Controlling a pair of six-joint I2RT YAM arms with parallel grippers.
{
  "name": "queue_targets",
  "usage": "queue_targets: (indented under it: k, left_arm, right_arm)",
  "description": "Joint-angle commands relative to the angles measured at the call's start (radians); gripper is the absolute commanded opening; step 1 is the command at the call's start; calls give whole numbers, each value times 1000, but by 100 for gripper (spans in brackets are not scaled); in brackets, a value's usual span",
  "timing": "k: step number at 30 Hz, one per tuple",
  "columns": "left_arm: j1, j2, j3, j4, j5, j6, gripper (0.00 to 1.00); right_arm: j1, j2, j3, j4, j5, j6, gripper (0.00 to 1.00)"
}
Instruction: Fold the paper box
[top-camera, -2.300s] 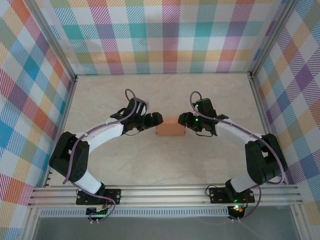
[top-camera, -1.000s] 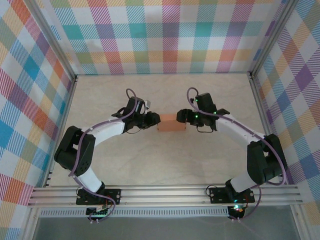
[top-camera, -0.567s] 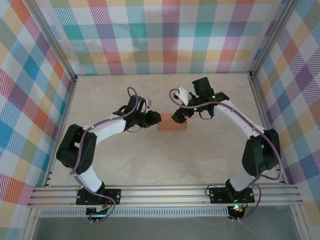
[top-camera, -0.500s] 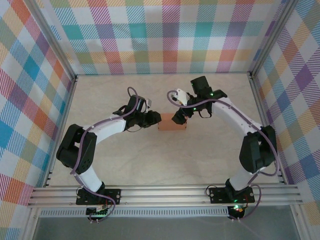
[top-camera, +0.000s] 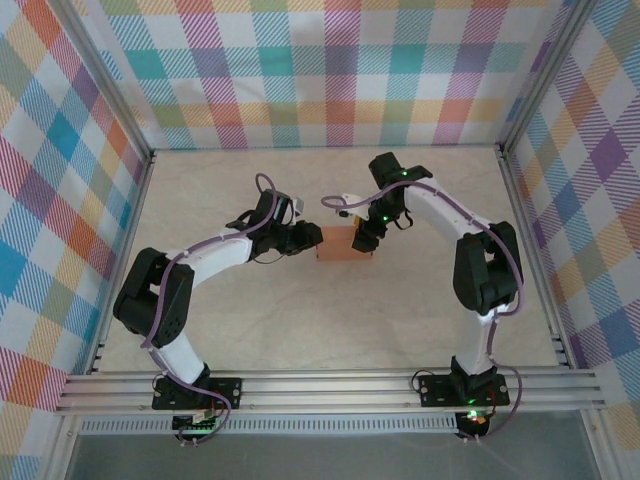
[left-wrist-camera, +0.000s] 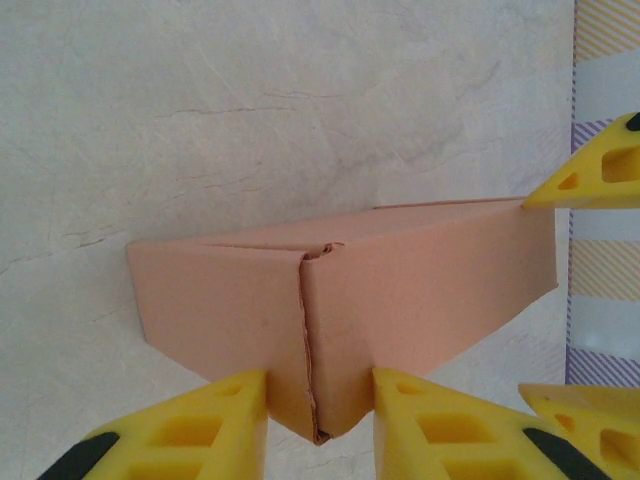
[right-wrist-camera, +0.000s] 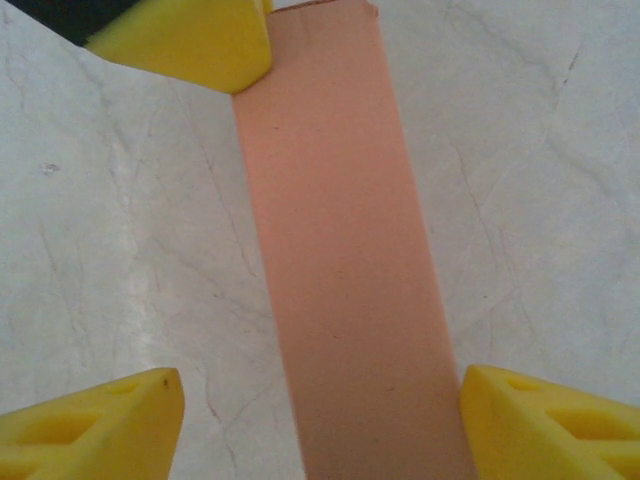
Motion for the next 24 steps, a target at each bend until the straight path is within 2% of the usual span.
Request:
queue_targets:
  k: [1, 7, 9, 14, 20, 24]
  left_arm:
    - [6, 48, -17, -130, -36, 25, 30]
    - [6, 50, -20, -130, -39, 27, 30]
    - [5, 51, -20, -130, -38, 26, 30]
    - [5, 44, -20, -131, -41, 30, 31]
    - [6, 35, -34, -129, -42, 28, 31]
    - [6, 30, -32, -130, -42, 29, 31]
  right_arm:
    - [-3, 22, -5, 4, 47, -46, 73]
    - [-5, 11, -33, 131, 70, -36, 90]
    - [-4, 14, -31, 145, 69, -43, 90]
    - [-6, 65, 13, 41, 44, -54, 81]
    - [-6, 80, 35, -7, 20, -42, 60]
    - [-7, 74, 39, -24, 22, -30, 49]
